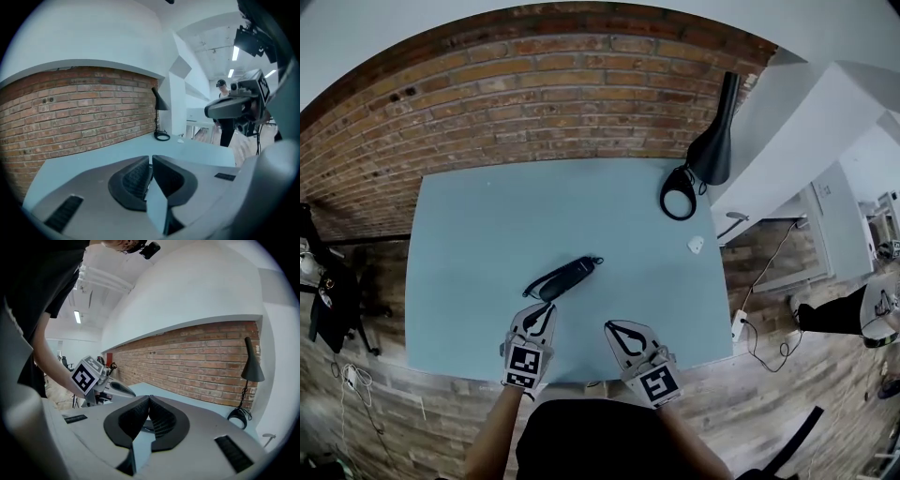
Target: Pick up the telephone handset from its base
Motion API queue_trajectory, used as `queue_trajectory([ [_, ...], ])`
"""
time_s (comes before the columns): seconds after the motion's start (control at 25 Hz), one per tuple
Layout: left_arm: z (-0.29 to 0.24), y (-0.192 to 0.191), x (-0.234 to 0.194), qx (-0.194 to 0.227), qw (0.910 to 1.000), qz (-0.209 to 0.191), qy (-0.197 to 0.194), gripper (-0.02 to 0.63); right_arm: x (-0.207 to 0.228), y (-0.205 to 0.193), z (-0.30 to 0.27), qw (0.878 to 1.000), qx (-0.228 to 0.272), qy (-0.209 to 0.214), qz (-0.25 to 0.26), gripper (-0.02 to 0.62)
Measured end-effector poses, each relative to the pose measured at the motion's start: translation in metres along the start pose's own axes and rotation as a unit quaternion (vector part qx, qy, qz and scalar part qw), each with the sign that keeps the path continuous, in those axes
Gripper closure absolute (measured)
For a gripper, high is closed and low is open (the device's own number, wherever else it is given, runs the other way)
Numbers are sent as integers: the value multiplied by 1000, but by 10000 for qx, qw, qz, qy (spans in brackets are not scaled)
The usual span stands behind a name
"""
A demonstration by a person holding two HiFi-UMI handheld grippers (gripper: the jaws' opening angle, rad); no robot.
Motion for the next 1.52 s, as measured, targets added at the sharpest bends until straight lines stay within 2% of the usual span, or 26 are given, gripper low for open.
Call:
queue_trajectory([
  [0.04, -7, -1, -2, -120, 9999, -90, -63, 552, 5, 0, 2, 10000, -4, -48, -27, 569],
  [0.12, -21, -2, -6, -337, 9989, -231, -209, 483, 12, -2, 8, 9999, 2, -136, -80, 569],
  [0.24, -44, -4, -8, -617, 9968, -357, -359, 479, 24, -6, 19, 9995, 11, -279, -165, 569],
  [0.4, -79, -13, -9, -1156, 9908, -304, -637, 364, 37, -15, 37, 9981, 16, -563, -248, 569],
  [0.44, -87, -16, -9, -1260, 9892, -332, -672, 353, 41, -17, 42, 9975, 12, -650, -275, 569],
  [0.68, -130, -40, -11, -1752, 9795, -519, -846, 353, 54, -28, 68, 9923, -22, -1109, -557, 569],
  [0.76, -140, -47, -13, -1928, 9752, -559, -929, 345, 56, -31, 74, 9919, -15, -1174, -489, 569],
  [0.8, -145, -50, -15, -2005, 9732, -576, -966, 320, 56, -32, 76, 9917, -13, -1202, -457, 569],
  [1.04, -164, -62, -17, -2390, 9626, -629, -1109, 318, 57, -40, 87, 9878, -76, -1407, -666, 569],
  [1.16, -172, -69, -17, -2560, 9562, -710, -1229, 318, 59, -40, 91, 9873, -56, -1470, -591, 569],
  [1.32, -181, -74, -16, -2658, 9528, -751, -1261, 318, 60, -42, 96, 9854, -76, -1586, -615, 569],
  [1.52, -194, -77, -9, -2922, 9394, -1161, -1366, 293, 64, -43, 96, 9839, -118, -1657, -654, 569],
])
Point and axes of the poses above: the fingertips, and each gripper's own axes: z backward along the fingers, x to its right, y out of its top, the point moved 8 cm from there along z, backward along the fingers, and after that the axes turned 7 degrees about -z, right-handed, at the moved point
